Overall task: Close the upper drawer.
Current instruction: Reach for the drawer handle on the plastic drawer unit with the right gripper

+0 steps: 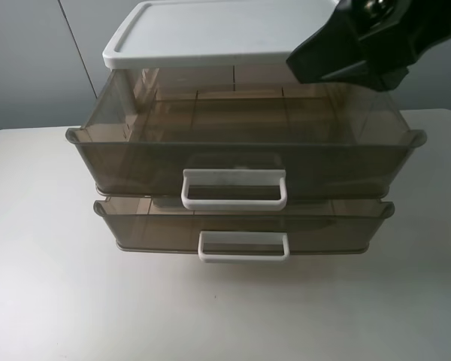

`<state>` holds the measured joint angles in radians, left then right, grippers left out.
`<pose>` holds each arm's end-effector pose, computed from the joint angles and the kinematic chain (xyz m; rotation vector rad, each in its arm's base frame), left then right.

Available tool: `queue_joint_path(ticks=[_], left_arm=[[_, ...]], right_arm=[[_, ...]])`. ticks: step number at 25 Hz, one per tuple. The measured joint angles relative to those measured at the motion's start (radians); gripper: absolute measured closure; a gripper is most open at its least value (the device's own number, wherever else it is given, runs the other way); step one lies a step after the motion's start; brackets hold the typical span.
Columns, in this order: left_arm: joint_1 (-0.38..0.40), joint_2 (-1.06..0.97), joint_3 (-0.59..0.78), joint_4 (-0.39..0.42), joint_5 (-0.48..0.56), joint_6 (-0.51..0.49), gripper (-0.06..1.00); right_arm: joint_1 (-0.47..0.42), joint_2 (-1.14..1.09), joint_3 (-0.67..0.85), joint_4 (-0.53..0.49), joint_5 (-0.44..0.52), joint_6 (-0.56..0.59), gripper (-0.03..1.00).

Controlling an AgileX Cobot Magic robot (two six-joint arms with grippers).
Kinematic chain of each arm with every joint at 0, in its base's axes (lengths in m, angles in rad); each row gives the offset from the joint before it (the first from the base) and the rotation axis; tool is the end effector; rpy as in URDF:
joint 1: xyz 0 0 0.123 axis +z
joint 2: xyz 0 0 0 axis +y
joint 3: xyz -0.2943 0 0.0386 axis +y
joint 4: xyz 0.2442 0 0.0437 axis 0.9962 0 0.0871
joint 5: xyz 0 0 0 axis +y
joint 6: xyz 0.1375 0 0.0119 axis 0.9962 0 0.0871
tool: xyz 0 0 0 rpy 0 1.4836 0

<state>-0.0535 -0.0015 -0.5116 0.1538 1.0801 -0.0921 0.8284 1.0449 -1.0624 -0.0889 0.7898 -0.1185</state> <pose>0.0195 0.0176 0.2565 -0.0495 2.0416 0.0932 0.1658 0.1679 0.3578 -1.0664 2.0004 0.2749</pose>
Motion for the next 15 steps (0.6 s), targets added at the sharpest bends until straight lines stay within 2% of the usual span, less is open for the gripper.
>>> queue_joint_path(ticks=[4, 7, 12, 15], left_arm=[[0.0, 0.0, 0.0, 0.0, 0.0, 0.0, 0.2], [0.0, 0.0, 0.0, 0.0, 0.0, 0.0, 0.2], [0.0, 0.0, 0.0, 0.0, 0.0, -0.002, 0.2], [0.0, 0.0, 0.0, 0.0, 0.0, -0.002, 0.2]], right_arm=[[0.112, 0.056, 0.0, 0.071, 0.0, -0.023, 0.29], [0.165, 0.093, 0.0, 0.127, -0.003, -0.058, 0.29], [0.185, 0.153, -0.001, 0.32, 0.038, -0.209, 0.29], [0.188, 0.188, -0.001, 0.379, 0.077, -0.273, 0.29]])
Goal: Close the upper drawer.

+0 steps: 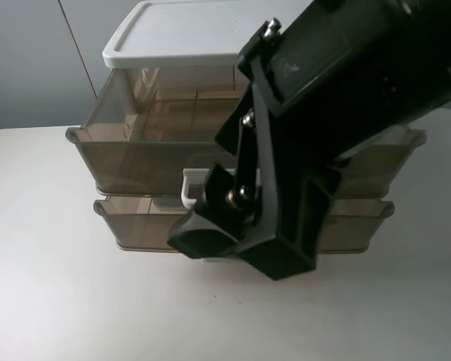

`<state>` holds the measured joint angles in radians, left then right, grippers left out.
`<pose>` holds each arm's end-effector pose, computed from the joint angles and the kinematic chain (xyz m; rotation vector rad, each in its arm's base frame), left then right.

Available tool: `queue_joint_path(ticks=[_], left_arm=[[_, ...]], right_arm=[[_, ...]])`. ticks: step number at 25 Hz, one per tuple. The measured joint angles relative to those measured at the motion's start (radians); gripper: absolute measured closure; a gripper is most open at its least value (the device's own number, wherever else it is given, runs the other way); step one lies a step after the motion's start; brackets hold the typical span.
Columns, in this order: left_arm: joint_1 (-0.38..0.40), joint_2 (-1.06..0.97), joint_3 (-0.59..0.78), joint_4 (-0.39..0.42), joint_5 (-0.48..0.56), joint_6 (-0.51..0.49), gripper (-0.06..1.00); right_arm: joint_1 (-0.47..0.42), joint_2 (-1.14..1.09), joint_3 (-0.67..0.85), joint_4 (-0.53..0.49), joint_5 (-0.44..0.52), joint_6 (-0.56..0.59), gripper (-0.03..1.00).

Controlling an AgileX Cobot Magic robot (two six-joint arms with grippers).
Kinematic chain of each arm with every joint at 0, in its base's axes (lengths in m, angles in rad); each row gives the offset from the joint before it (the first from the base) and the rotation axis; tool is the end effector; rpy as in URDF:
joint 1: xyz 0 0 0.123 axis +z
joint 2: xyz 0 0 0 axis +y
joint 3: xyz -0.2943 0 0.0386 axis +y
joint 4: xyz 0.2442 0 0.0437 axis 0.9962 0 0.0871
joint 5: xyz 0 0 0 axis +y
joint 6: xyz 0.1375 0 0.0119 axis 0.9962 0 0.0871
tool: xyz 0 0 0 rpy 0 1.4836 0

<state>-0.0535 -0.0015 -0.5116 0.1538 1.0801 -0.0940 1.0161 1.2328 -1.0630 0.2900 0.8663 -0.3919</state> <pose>0.0195 0.0176 0.2565 -0.0514 2.0415 0.0920 0.1153 0.2433 0.3074 -1.5475 2.0558 0.5998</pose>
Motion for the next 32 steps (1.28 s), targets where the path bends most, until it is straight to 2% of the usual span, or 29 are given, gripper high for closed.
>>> queue_joint_path(ticks=[6, 9, 14, 20, 24, 27, 32], left_arm=[[0.0, 0.0, 0.0, 0.0, 0.0, 0.0, 0.2], [0.0, 0.0, 0.0, 0.0, 0.0, 0.0, 0.2], [0.0, 0.0, 0.0, 0.0, 0.0, 0.0, 0.2], [0.0, 0.0, 0.0, 0.0, 0.0, 0.0, 0.2], [0.0, 0.0, 0.0, 0.0, 0.0, 0.0, 0.2], [0.0, 0.0, 0.0, 0.0, 0.0, 0.0, 0.2], [0.0, 0.0, 0.0, 0.0, 0.0, 0.0, 0.2]], right_arm=[[0.0, 0.057, 0.0, 0.014, 0.051, -0.048, 0.29], [0.0, 0.089, 0.0, -0.026, 0.058, -0.05, 0.29], [0.0, 0.128, 0.0, -0.182, 0.052, 0.011, 0.29], [0.001, 0.132, 0.0, -0.414, -0.001, 0.13, 0.29], [0.001, 0.132, -0.006, -0.481, -0.025, 0.161, 0.29], [0.001, 0.132, -0.049, -0.445, 0.012, 0.15, 0.29], [0.001, 0.132, -0.129, -0.222, 0.118, 0.055, 0.29]])
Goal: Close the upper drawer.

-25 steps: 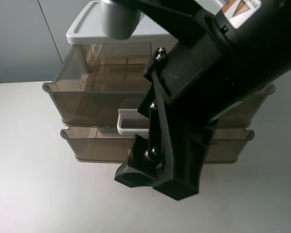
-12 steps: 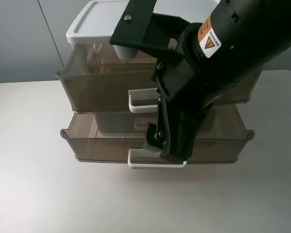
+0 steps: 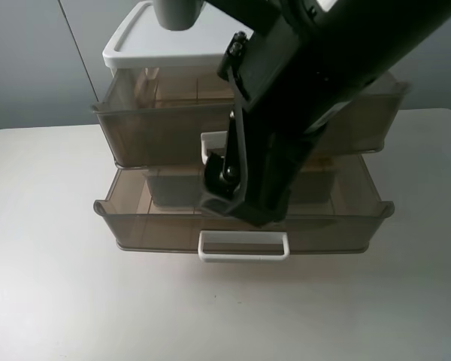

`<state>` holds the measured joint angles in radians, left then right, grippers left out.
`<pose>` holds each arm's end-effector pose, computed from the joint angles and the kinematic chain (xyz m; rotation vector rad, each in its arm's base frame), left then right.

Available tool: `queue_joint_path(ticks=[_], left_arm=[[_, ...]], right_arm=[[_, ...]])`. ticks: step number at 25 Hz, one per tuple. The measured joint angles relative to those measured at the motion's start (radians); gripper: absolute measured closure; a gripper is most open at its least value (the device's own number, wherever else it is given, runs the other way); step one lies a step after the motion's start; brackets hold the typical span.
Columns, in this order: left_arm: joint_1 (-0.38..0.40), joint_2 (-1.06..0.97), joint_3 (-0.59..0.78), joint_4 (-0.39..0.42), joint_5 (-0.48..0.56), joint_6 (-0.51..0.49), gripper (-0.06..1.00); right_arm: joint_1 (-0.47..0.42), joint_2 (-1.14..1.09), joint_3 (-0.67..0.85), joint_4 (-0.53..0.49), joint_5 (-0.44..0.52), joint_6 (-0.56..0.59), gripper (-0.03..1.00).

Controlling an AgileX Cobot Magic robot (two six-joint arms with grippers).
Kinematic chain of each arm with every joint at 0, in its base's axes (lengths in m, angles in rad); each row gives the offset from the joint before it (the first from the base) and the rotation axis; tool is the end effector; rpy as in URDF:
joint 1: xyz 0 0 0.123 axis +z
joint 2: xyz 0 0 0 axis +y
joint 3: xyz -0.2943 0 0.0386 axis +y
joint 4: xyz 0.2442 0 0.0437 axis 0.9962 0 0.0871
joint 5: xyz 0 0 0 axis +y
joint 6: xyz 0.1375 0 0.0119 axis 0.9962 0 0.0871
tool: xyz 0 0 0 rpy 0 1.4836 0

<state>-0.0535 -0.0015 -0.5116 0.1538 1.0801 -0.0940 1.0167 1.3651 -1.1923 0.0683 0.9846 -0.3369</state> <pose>0.0195 0.0176 0.2565 -0.0514 2.0415 0.0920 0.1469 0.2524 0.2992 -1.6507 2.1043 0.3119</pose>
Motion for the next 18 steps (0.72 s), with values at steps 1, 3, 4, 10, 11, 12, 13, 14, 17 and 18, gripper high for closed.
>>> queue_joint_path(ticks=[1, 3, 4, 10, 11, 12, 13, 14, 17, 18], left_arm=[[0.0, 0.0, 0.0, 0.0, 0.0, 0.0, 0.2], [0.0, 0.0, 0.0, 0.0, 0.0, 0.0, 0.2], [0.0, 0.0, 0.0, 0.0, 0.0, 0.0, 0.2], [0.0, 0.0, 0.0, 0.0, 0.0, 0.0, 0.2], [0.0, 0.0, 0.0, 0.0, 0.0, 0.0, 0.2], [0.0, 0.0, 0.0, 0.0, 0.0, 0.0, 0.2], [0.0, 0.0, 0.0, 0.0, 0.0, 0.0, 0.2], [0.0, 0.0, 0.0, 0.0, 0.0, 0.0, 0.2], [0.0, 0.0, 0.0, 0.0, 0.0, 0.0, 0.2], [0.0, 0.0, 0.0, 0.0, 0.0, 0.002, 0.2]], right_arm=[[0.0, 0.0, -0.001, 0.046, 0.021, -0.016, 0.29], [0.0, 0.006, -0.001, 0.103, 0.057, -0.042, 0.29], [0.0, 0.01, -0.001, 0.118, 0.067, -0.047, 0.29], [0.0, 0.087, -0.001, 0.099, 0.114, -0.067, 0.29], [0.0, 0.104, -0.001, 0.081, 0.114, -0.072, 0.29], [0.0, 0.119, -0.001, 0.063, 0.114, -0.072, 0.29], [0.0, 0.132, -0.001, 0.045, 0.114, -0.072, 0.29], [0.0, 0.141, -0.001, 0.021, 0.109, -0.074, 0.29], [0.0, 0.153, 0.001, -0.041, 0.073, -0.074, 0.29], [0.0, 0.155, 0.001, -0.068, 0.056, -0.071, 0.29]])
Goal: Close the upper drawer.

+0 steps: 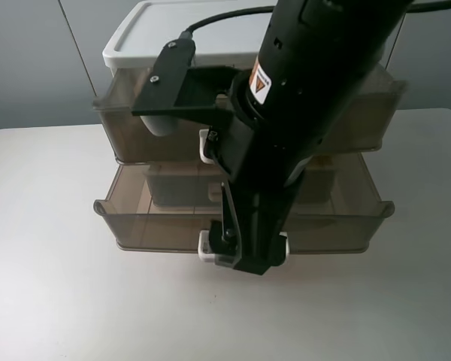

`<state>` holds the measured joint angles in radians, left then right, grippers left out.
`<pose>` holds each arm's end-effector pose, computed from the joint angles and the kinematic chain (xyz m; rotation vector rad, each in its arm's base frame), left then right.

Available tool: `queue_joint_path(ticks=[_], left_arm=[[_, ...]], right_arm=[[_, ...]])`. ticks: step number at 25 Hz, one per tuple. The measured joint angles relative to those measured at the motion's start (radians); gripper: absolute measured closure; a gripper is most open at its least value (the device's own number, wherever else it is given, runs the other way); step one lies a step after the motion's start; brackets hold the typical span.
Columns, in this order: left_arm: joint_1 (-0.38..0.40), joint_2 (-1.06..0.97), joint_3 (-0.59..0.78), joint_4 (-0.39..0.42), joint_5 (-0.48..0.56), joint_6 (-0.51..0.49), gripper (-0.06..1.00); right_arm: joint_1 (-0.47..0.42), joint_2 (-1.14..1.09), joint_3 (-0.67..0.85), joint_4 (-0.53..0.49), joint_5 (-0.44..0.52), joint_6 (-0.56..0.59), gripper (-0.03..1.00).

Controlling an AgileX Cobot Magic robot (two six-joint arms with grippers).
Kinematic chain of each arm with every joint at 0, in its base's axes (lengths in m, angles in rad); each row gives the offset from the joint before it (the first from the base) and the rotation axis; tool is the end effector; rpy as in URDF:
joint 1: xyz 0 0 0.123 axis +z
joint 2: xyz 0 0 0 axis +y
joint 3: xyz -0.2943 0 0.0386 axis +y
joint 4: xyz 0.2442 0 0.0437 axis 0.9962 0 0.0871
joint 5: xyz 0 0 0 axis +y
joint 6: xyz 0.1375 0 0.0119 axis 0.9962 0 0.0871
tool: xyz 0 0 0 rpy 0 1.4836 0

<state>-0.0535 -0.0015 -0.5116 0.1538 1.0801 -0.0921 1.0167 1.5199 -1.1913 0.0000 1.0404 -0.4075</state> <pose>0.0195 0.0176 0.2565 -0.0495 2.0416 0.0932 0.1621 0.2619 0.2491 -1.8709 2.1675 0.1249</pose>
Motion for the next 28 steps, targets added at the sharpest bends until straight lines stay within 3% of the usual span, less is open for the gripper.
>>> queue_joint_path(ticks=[4, 7, 18, 24, 28], left_arm=[[0.0, 0.0, 0.0, 0.0, 0.0, 0.0, 0.2], [0.0, 0.0, 0.0, 0.0, 0.0, 0.0, 0.2], [0.0, 0.0, 0.0, 0.0, 0.0, 0.0, 0.2], [0.0, 0.0, 0.0, 0.0, 0.0, 0.0, 0.2], [0.0, 0.0, 0.0, 0.0, 0.0, 0.0, 0.2]], right_arm=[[-0.005, 0.003, 0.0, -0.101, -0.065, 0.022, 0.29], [-0.03, 0.005, 0.0, -0.118, -0.103, 0.028, 0.29], [-0.127, 0.036, 0.0, -0.128, -0.186, 0.026, 0.29], [-0.132, 0.038, 0.0, -0.127, -0.19, 0.028, 0.29], [-0.136, 0.019, -0.002, -0.03, -0.148, 0.028, 0.29]])
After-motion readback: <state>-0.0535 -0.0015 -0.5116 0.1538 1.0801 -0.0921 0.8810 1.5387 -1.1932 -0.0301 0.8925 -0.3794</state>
